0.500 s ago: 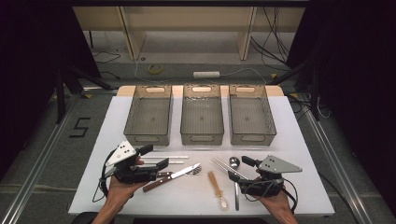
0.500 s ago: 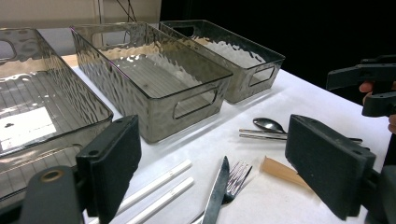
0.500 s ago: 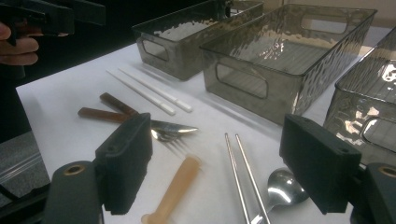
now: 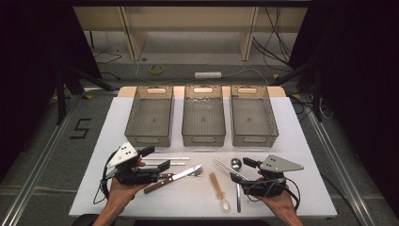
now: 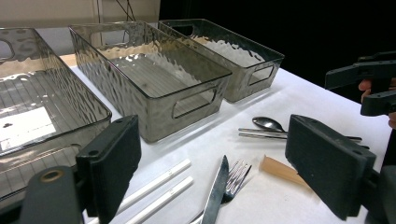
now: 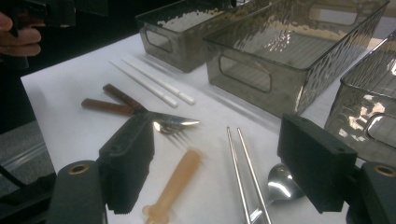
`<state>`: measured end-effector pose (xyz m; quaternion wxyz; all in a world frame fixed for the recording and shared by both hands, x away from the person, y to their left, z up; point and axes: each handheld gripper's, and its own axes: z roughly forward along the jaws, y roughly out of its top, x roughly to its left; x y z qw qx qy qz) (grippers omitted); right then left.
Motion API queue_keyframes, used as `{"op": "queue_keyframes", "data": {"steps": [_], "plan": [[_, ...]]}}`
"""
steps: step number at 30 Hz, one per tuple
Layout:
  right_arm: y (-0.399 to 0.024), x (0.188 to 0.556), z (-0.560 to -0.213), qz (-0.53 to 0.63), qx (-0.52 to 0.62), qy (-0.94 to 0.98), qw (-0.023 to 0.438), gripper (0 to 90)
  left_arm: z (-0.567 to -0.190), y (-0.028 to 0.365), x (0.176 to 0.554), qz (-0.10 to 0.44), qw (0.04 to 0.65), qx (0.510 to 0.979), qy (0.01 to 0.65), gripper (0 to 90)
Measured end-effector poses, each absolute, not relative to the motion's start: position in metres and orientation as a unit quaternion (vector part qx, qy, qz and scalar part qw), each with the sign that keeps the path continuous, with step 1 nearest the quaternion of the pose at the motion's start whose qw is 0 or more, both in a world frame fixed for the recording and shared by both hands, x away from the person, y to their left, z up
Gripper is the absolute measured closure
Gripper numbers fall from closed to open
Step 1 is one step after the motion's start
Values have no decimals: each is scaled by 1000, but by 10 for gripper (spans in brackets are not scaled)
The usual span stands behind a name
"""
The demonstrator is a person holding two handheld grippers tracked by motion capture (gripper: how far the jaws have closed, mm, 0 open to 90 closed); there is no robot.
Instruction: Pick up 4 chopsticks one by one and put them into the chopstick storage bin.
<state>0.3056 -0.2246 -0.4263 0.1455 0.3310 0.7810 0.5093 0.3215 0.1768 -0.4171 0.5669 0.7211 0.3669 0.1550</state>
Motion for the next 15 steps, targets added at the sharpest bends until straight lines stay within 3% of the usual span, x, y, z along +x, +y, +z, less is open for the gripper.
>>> {"op": "queue_keyframes", "data": {"steps": [7, 15], "plan": [[-226, 316, -418, 458, 315, 822, 125, 299, -417, 176, 322, 157, 563, 724, 365, 176], [-237, 327, -419, 361, 308, 872, 123, 375, -418, 174, 322, 153, 558, 732, 361, 175]]}}
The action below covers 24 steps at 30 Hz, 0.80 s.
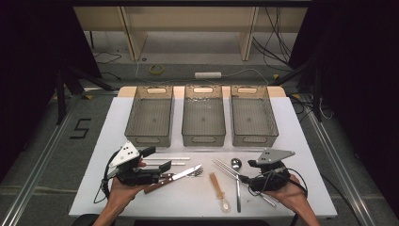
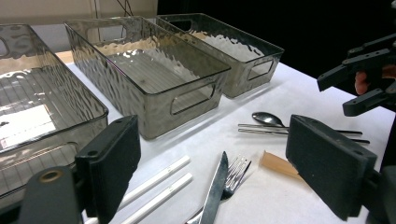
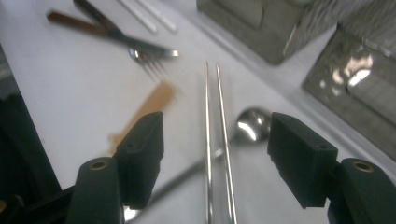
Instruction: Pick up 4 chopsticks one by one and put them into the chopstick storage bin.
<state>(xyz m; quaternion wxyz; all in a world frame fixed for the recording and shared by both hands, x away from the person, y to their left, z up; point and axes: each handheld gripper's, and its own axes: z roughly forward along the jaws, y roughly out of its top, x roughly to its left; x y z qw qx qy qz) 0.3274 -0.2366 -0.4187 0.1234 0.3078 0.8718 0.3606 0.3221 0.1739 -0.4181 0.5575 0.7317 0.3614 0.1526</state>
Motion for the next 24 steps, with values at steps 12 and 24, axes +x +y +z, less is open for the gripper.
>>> {"op": "queue_keyframes", "data": {"steps": [12, 24], "plan": [[-249, 337, -441, 252, 322, 909, 84, 534, -418, 172, 321, 157, 552, 739, 353, 174], [-254, 339, -450, 200, 327, 921, 68, 671, -418, 170, 321, 156, 549, 743, 350, 174]]}}
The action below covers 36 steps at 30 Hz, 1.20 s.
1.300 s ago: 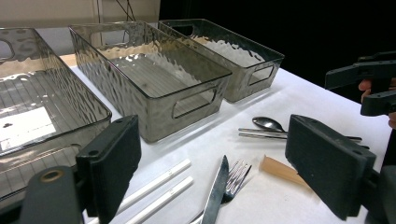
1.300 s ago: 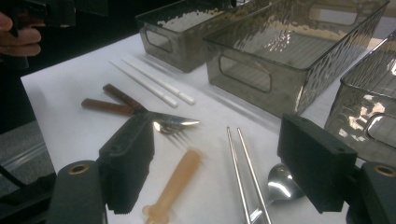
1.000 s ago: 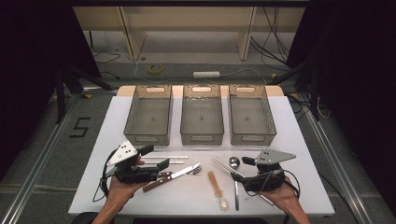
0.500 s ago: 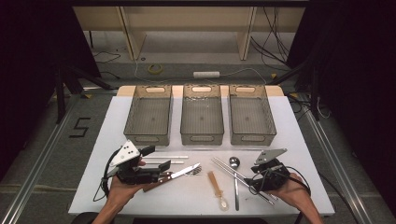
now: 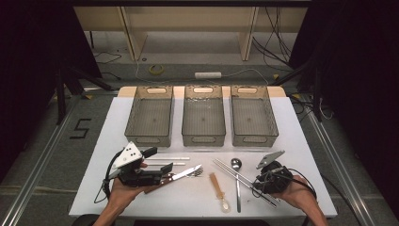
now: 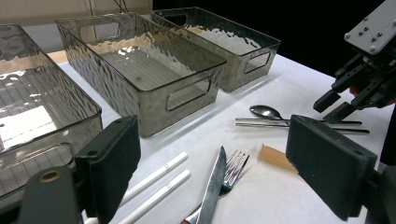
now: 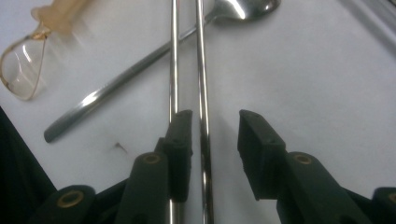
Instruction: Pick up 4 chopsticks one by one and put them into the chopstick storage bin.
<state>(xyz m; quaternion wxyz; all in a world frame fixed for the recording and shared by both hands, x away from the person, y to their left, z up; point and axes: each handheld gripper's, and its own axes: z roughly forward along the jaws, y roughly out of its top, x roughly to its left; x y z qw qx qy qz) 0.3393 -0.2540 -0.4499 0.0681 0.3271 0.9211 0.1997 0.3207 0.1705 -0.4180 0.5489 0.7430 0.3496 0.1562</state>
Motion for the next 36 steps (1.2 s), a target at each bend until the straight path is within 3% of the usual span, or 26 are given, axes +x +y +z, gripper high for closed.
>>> {"op": "queue_keyframes", "data": {"steps": [17, 36], "plan": [[-250, 343, -460, 179, 310, 932, 51, 836, -418, 169, 322, 153, 548, 745, 349, 174], [-243, 346, -424, 231, 263, 933, 85, 857, -418, 147, 338, 128, 531, 776, 315, 176]]}}
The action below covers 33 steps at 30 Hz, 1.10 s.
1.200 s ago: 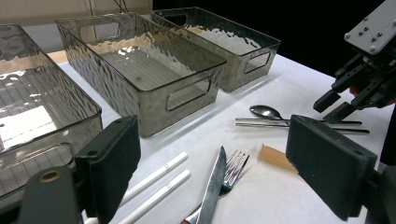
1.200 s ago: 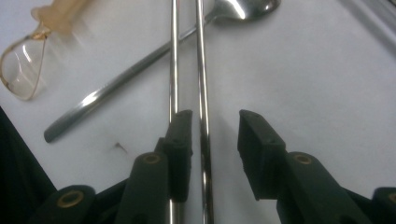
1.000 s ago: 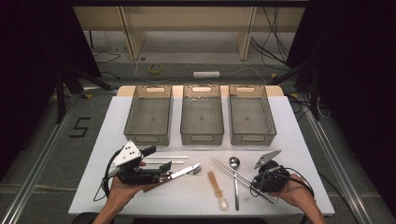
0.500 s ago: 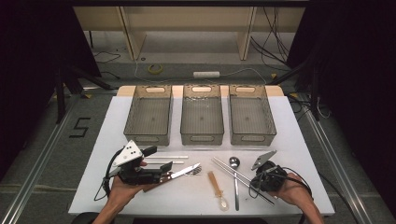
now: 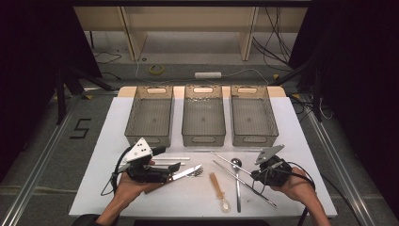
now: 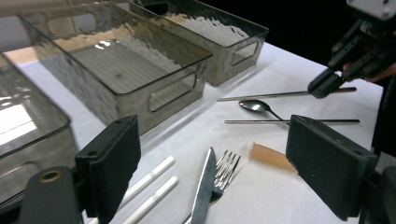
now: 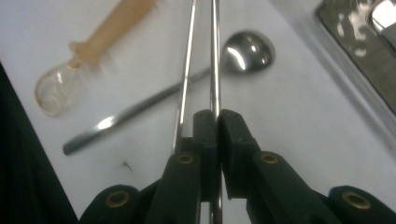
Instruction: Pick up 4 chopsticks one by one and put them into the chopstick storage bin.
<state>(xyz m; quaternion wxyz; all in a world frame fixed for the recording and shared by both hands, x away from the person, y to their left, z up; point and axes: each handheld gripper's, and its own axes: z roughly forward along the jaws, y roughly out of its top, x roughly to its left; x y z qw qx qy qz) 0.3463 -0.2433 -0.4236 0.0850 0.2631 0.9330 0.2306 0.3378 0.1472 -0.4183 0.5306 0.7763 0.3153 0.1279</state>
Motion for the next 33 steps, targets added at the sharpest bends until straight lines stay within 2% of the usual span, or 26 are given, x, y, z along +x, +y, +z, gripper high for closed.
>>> {"op": "queue_keyframes", "data": {"steps": [14, 23, 33], "plan": [[-204, 336, -412, 243, 200, 947, 64, 857, -419, 108, 338, 108, 489, 832, 240, 181], [-184, 331, -411, 239, 170, 954, 57, 856, -423, 90, 338, 103, 437, 868, 214, 177], [-170, 329, -411, 236, 150, 959, 50, 856, -427, 81, 339, 96, 393, 895, 186, 235]]}}
